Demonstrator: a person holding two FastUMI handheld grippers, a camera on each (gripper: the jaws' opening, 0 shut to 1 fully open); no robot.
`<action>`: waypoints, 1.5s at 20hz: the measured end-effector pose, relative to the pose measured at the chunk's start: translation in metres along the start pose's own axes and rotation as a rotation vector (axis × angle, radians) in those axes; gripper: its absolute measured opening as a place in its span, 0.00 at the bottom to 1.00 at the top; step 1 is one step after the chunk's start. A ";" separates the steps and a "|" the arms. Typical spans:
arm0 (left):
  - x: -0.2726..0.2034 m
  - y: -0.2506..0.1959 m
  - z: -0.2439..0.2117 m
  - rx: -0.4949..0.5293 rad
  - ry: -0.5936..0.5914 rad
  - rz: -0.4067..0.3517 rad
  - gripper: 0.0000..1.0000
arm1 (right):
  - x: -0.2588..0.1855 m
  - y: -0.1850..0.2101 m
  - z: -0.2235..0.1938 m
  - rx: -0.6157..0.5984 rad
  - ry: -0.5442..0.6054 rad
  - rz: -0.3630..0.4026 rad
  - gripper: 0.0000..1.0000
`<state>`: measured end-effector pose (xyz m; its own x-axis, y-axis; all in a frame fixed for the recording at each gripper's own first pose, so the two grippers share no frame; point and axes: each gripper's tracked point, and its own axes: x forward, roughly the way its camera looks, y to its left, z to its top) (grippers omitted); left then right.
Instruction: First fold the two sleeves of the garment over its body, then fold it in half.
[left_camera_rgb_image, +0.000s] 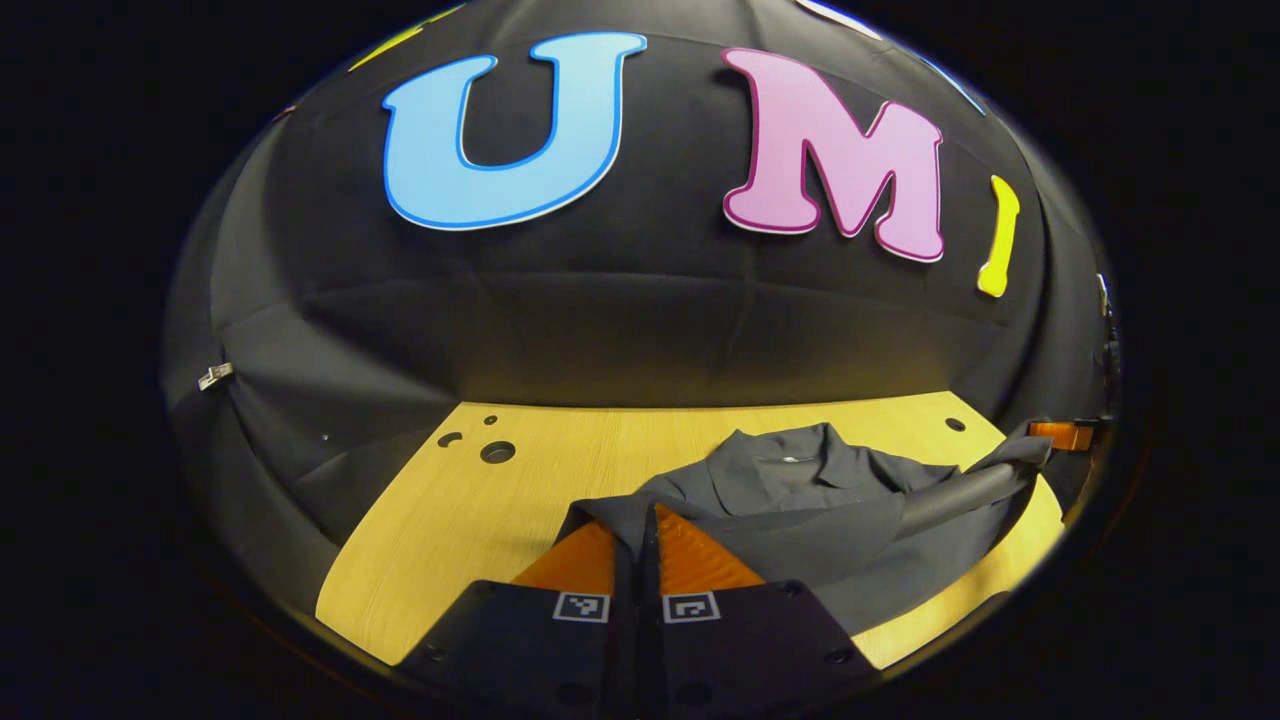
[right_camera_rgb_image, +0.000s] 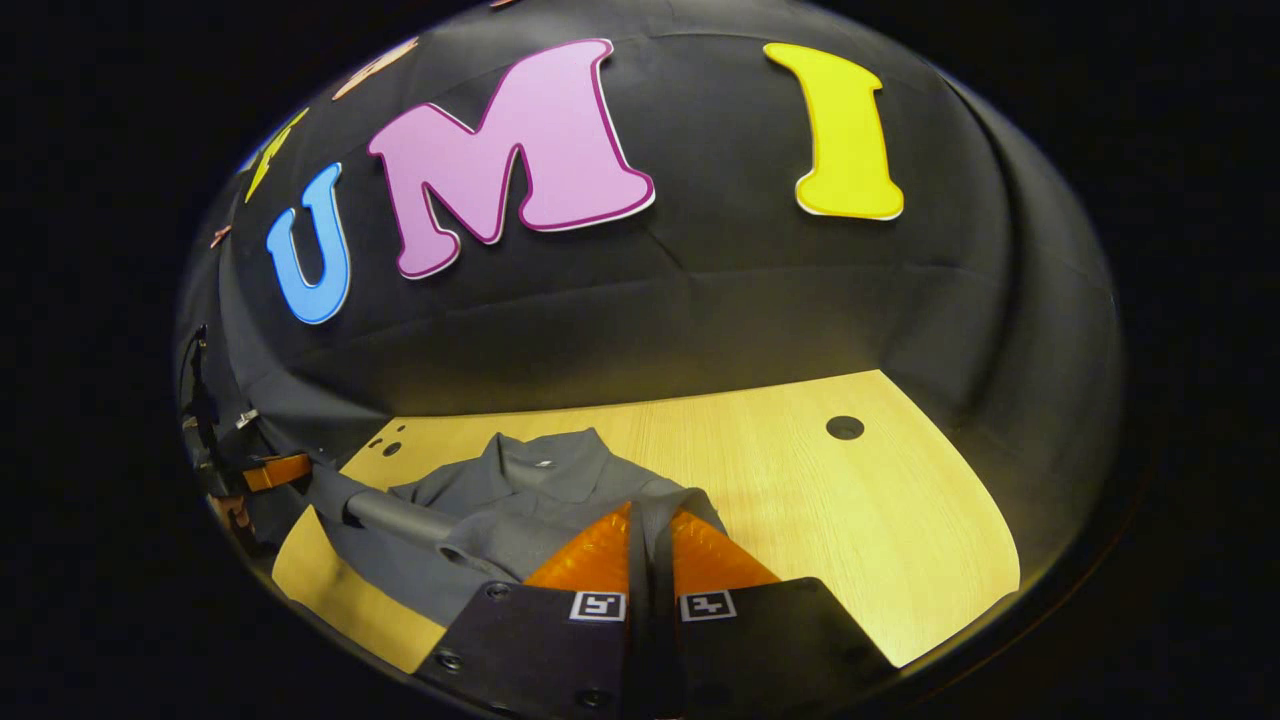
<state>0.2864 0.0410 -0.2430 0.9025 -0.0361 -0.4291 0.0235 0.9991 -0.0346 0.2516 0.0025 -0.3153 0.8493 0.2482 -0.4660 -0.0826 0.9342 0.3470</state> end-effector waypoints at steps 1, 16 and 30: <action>0.010 -0.001 -0.001 0.007 0.000 0.003 0.05 | 0.012 -0.002 -0.002 0.003 0.000 -0.004 0.05; 0.131 -0.002 -0.065 0.044 0.096 0.077 0.05 | 0.130 -0.032 -0.067 -0.002 0.083 -0.052 0.05; 0.144 0.005 -0.085 0.043 0.129 0.122 0.37 | 0.140 -0.036 -0.082 0.021 0.123 -0.052 0.18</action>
<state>0.3797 0.0388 -0.3811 0.8371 0.0858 -0.5402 -0.0619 0.9961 0.0624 0.3308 0.0243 -0.4600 0.7814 0.2308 -0.5797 -0.0285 0.9413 0.3364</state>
